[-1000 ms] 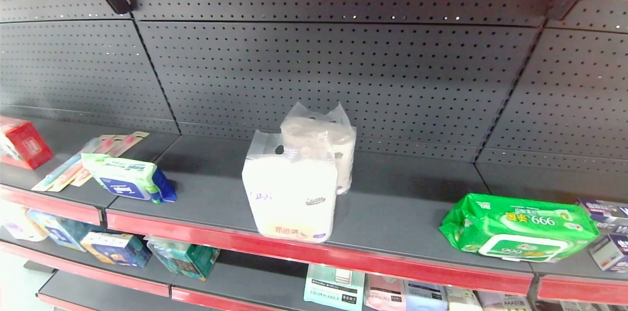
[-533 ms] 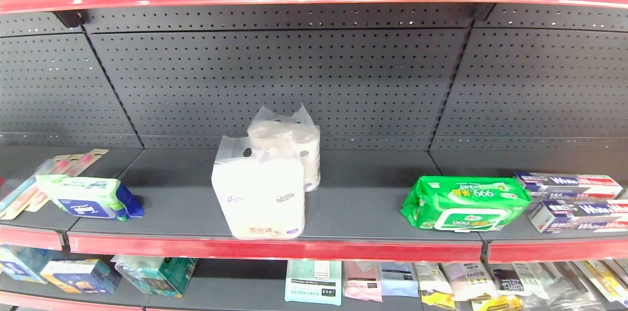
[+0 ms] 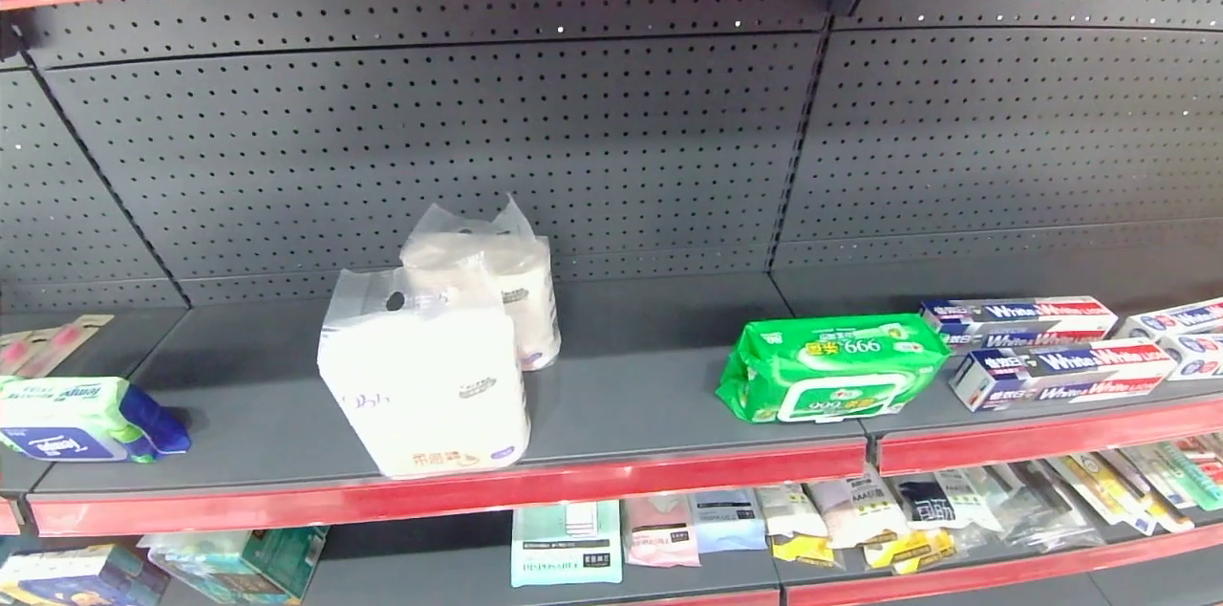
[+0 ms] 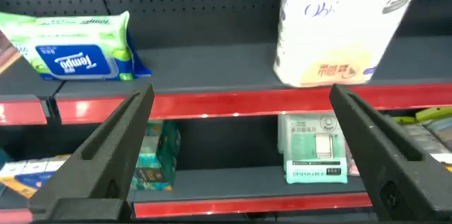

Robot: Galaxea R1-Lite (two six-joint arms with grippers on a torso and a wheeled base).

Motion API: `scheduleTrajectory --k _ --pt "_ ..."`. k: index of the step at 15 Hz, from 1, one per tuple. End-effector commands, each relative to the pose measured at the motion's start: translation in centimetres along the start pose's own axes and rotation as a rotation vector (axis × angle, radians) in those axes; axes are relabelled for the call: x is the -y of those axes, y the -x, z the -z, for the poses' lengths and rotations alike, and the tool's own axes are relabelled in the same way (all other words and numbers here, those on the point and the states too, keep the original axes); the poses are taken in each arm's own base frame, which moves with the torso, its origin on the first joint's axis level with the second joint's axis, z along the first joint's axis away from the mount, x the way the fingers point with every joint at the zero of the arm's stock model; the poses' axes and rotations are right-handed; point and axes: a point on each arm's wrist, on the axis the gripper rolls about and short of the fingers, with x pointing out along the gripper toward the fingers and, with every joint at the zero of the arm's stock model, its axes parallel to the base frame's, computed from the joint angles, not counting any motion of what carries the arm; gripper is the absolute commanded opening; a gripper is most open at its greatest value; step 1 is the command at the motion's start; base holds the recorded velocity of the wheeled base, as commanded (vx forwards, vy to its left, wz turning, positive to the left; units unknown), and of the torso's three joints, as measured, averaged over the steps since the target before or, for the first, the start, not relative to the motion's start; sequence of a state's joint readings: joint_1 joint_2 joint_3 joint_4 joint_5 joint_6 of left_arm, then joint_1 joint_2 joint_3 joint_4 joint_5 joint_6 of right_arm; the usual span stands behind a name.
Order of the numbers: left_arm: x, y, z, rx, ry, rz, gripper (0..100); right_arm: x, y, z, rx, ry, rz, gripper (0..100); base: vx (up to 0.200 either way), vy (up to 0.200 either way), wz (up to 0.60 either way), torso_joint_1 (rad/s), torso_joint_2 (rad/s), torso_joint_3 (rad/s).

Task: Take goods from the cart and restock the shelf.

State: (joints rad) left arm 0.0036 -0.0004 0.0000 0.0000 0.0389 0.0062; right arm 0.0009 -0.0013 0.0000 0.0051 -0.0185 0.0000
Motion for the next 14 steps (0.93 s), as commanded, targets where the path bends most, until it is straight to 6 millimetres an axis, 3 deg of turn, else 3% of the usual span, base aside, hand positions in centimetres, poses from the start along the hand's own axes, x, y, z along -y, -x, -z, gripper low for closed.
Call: scheduleTrajectory --k 1,13,14 --pt "0.0 0.0 0.0 0.0 0.0 0.0 100 0.0 0.0 0.0 0.001 0.0 0.001 100 0.0 0.0 0.0 0.0 0.0 0.0" --pt "0.0 0.0 0.0 0.003 -0.031 0.001 100 0.0 0.0 0.0 0.001 0.0 0.001 100 0.0 0.0 0.0 0.0 0.0 0.0" --pt "0.0 0.4 -2.2 0.072 -0.029 0.009 100 0.0 0.0 0.0 -0.001 0.0 0.001 100 0.0 0.0 0.0 0.0 0.0 0.0"
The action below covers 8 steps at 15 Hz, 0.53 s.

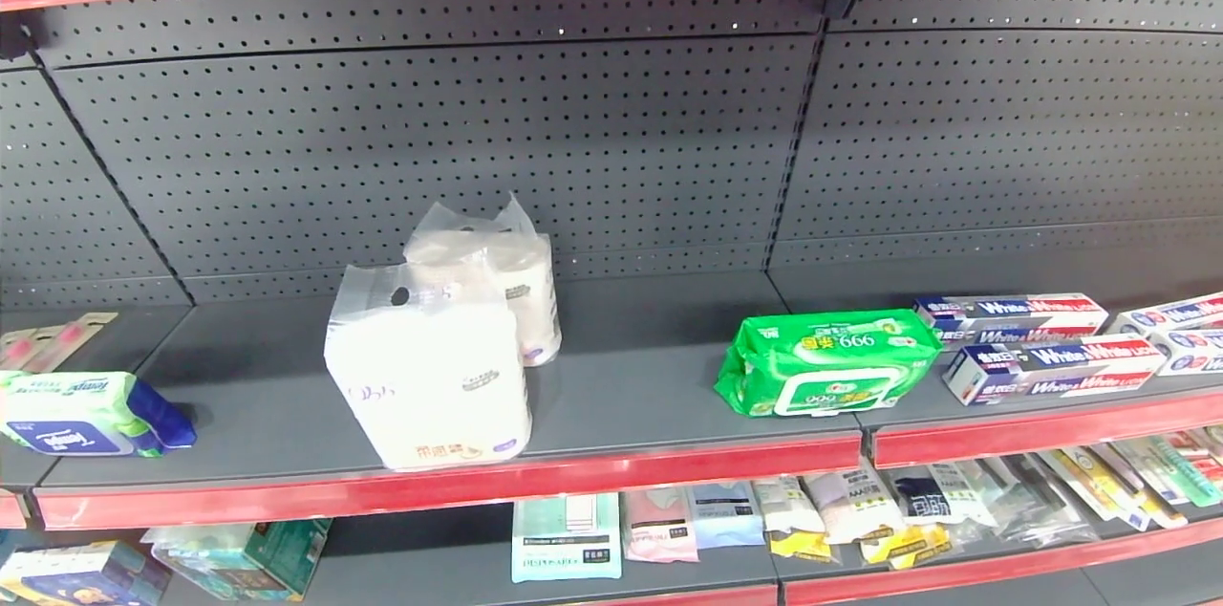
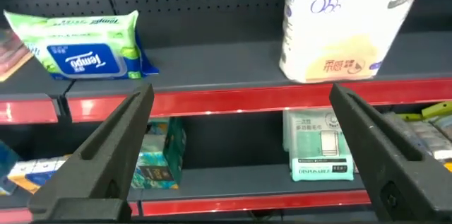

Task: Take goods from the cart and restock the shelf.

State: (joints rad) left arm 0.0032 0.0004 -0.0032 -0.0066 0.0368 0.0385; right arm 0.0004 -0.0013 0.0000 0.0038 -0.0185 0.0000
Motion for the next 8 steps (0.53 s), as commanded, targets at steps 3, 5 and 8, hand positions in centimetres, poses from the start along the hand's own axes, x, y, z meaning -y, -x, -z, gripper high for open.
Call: scheduleTrajectory --k 3,5,8 --pt "-0.5 -0.4 -10.6 0.089 0.095 0.019 100 0.0 0.0 0.0 -0.001 0.0 0.0 100 0.0 0.0 0.0 0.0 0.0 0.0" --pt "-0.4 -1.9 -9.7 -0.061 0.087 -0.003 100 0.0 0.0 0.0 -0.002 0.0 0.0 100 0.0 0.0 0.0 0.0 0.0 0.0" --pt "-0.3 -5.6 -9.5 -0.276 0.071 -0.079 100 0.0 0.0 0.0 -0.002 0.0 0.0 100 0.0 0.0 0.0 0.0 0.0 0.0"
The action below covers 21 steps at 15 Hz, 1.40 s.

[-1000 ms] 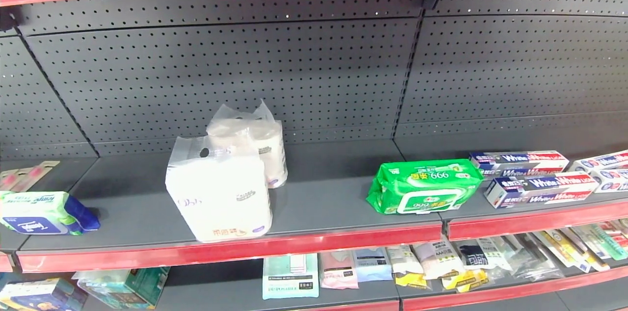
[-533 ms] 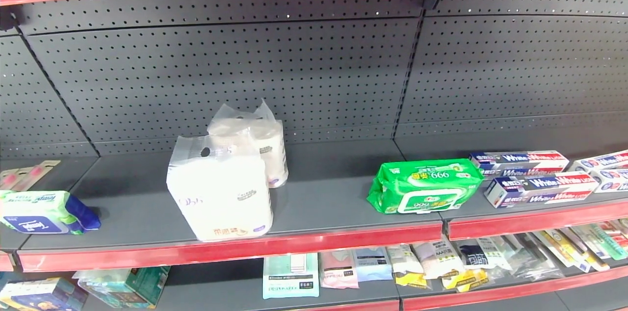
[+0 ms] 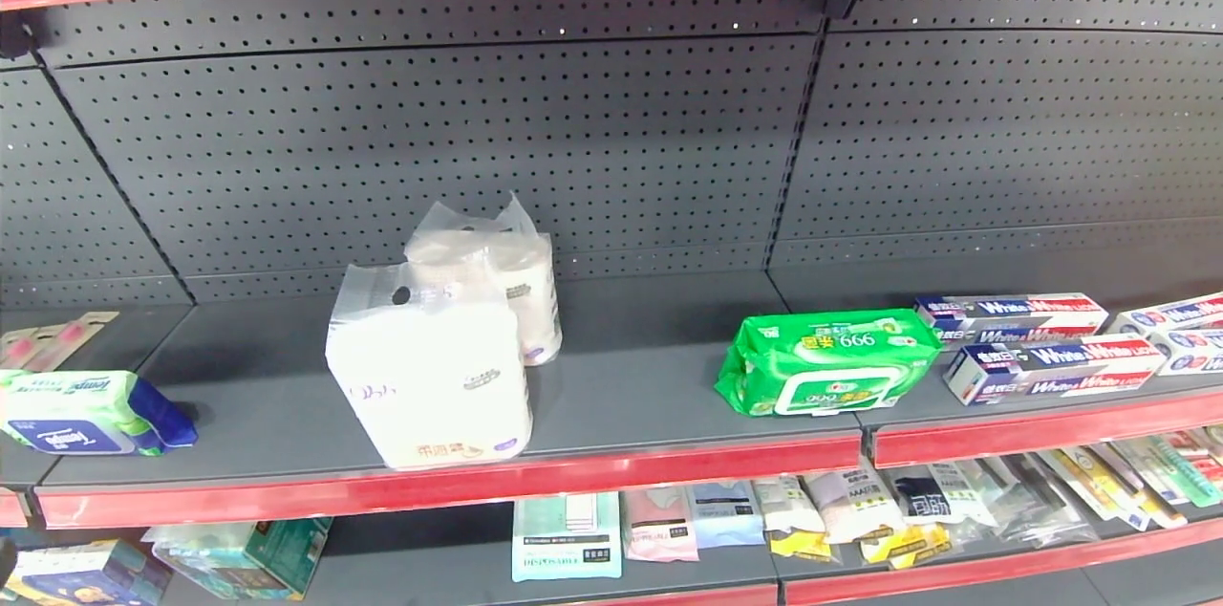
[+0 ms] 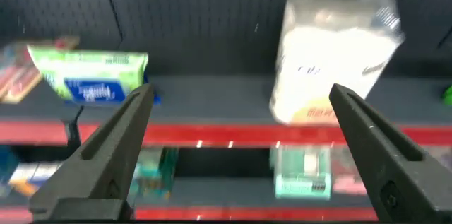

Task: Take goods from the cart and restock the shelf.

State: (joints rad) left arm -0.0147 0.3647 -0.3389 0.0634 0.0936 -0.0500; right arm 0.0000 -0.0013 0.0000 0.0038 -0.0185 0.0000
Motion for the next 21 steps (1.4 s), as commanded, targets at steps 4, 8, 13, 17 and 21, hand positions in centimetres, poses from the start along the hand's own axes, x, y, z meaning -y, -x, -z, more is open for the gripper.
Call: scheduleTrajectory --k 4,8,13,17,21 --pt "0.0 -9.0 -1.8 -0.39 -0.009 -0.15 100 0.0 0.0 0.0 -0.002 0.0 0.0 100 0.0 0.0 0.0 0.0 0.0 0.0" --pt "-1.0 -14.0 -1.3 -0.571 0.008 -0.209 100 0.0 0.0 0.0 -0.002 0.0 0.0 100 0.0 0.0 0.0 0.0 0.0 0.0" --pt "-0.8 -19.4 0.6 -0.749 0.056 -0.188 100 0.0 0.0 0.0 -0.002 0.0 -0.002 100 0.0 0.0 0.0 0.0 0.0 0.0" --pt "-0.8 -22.4 1.7 -0.77 0.059 -0.182 100 0.0 0.0 0.0 -0.001 0.0 0.0 100 0.0 0.0 0.0 0.0 0.0 0.0" --pt "-0.9 -24.1 3.3 -0.801 0.067 -0.186 100 0.0 0.0 0.0 -0.002 0.0 0.0 100 0.0 0.0 0.0 0.0 0.0 0.0"
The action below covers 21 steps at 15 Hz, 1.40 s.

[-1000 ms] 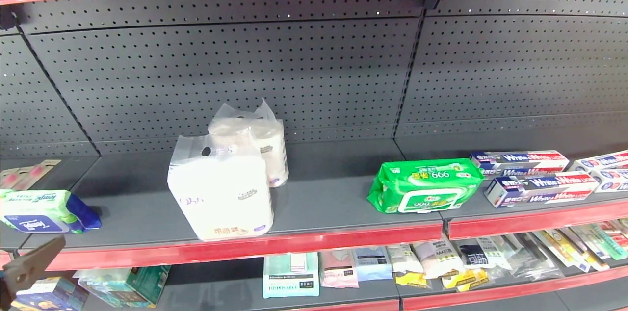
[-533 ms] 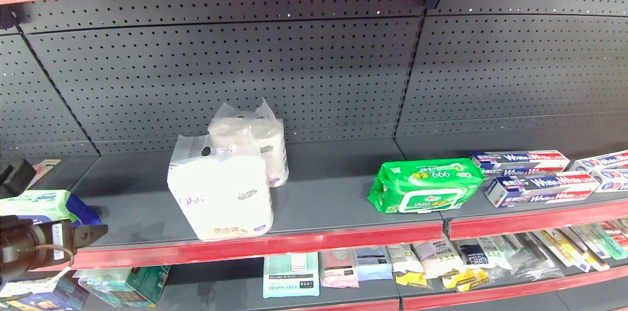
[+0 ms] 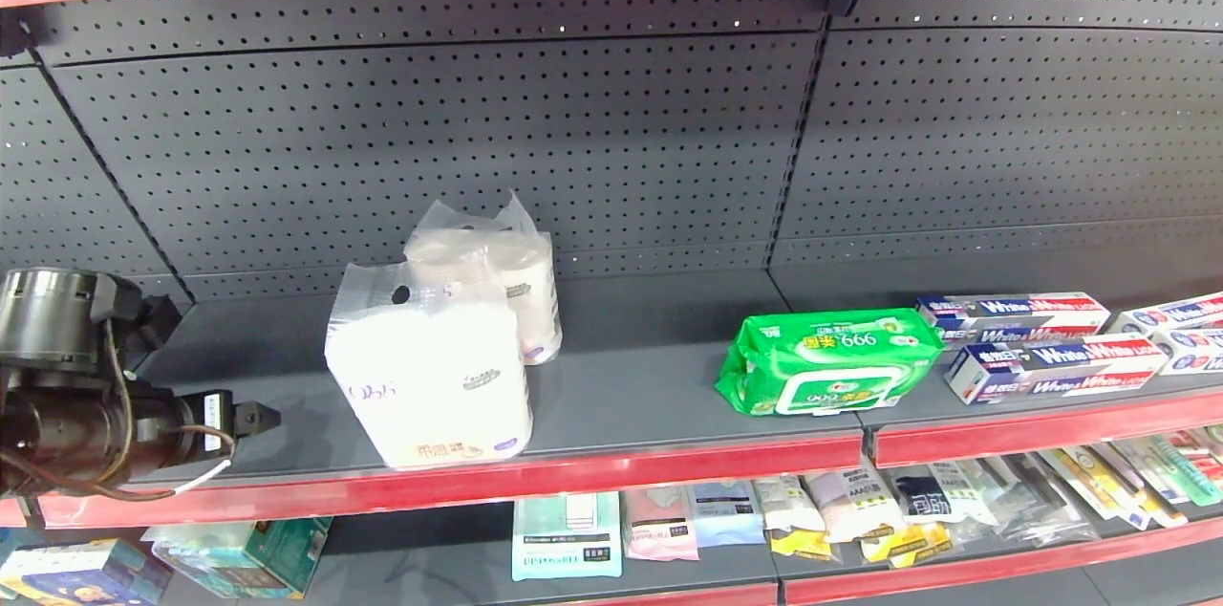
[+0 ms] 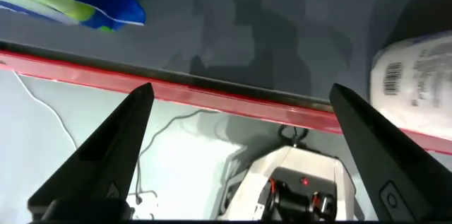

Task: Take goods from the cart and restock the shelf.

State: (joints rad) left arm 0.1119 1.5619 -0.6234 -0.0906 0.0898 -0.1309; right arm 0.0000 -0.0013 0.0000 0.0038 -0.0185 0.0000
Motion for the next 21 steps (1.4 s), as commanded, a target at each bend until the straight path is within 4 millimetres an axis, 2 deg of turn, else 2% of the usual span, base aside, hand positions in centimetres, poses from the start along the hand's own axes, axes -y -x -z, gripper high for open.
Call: scheduleTrajectory --k 1,4,13,21 --pt "0.1 -1.9 0.4 -0.07 0.006 -0.009 100 0.0 0.0 0.0 -0.001 0.0 0.0 100 0.0 0.0 0.0 0.0 0.0 0.0" --pt "0.3 -3.2 0.1 -0.052 0.01 -0.006 100 0.0 0.0 0.0 -0.002 0.0 0.0 100 0.0 0.0 0.0 0.0 0.0 0.0" --pt "3.0 -6.5 -1.0 -0.019 -0.034 0.049 100 0.0 0.0 0.0 -0.002 0.0 0.0 100 0.0 0.0 0.0 0.0 0.0 0.0" --pt "4.2 -7.3 -0.9 -0.034 -0.062 0.071 100 0.0 0.0 0.0 -0.001 0.0 0.0 100 0.0 0.0 0.0 0.0 0.0 0.0"
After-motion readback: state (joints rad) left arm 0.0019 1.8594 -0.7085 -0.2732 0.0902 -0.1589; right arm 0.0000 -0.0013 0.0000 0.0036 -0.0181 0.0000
